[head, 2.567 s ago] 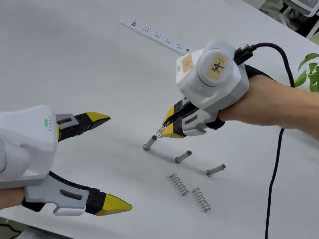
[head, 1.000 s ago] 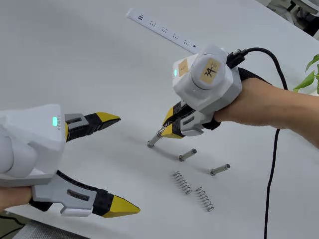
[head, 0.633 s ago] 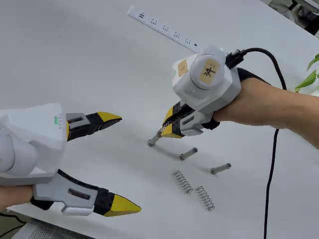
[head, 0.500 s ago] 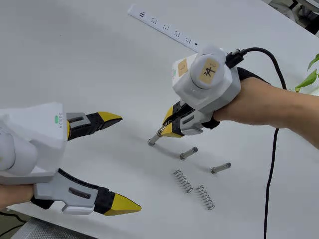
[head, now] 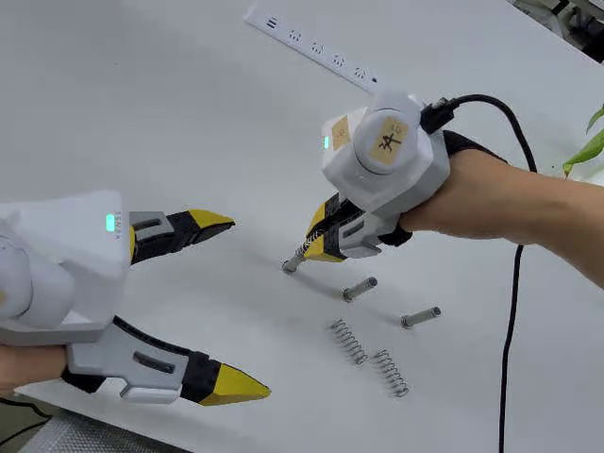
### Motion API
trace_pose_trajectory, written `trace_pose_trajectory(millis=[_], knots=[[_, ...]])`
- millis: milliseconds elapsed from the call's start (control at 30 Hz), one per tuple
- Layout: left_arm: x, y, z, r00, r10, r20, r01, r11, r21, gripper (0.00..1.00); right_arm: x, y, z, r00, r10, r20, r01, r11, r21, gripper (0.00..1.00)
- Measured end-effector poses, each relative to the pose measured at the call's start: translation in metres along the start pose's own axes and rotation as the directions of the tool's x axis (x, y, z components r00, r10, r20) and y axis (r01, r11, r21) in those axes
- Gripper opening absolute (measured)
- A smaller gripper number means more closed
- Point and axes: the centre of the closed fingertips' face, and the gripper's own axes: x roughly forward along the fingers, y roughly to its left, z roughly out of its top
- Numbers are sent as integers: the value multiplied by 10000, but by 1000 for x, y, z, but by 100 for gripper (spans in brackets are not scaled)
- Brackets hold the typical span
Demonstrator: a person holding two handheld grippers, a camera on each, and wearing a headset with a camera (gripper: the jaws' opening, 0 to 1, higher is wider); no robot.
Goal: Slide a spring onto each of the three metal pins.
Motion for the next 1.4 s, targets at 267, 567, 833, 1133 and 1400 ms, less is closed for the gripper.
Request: trace_pose_trajectory(millis=[267,567,833,1133,1400], knots=[[-1,0,-2,10000,11,-4,-11,10000,-34,95,7,1,1,10000,61,-8,-61,10000,-43,7],[-2,1,-4,10000,40,-12,-40,10000,-77,94,13,-1,0,10000,67,34,-67,10000,-3,7],[0,2,-4,10000,9,-16,-9,10000,-96,94,17,-2,0,9999,-43,160,42,10000,41,8],[1,2,-4,10000,14,-27,-14,9999,-132,93,25,-2,-4,9996,-124,261,121,9999,115,8],[3,0,-4,10000,1,-20,-1,9999,-143,93,29,-1,-6,9993,-168,322,164,9998,120,8]])
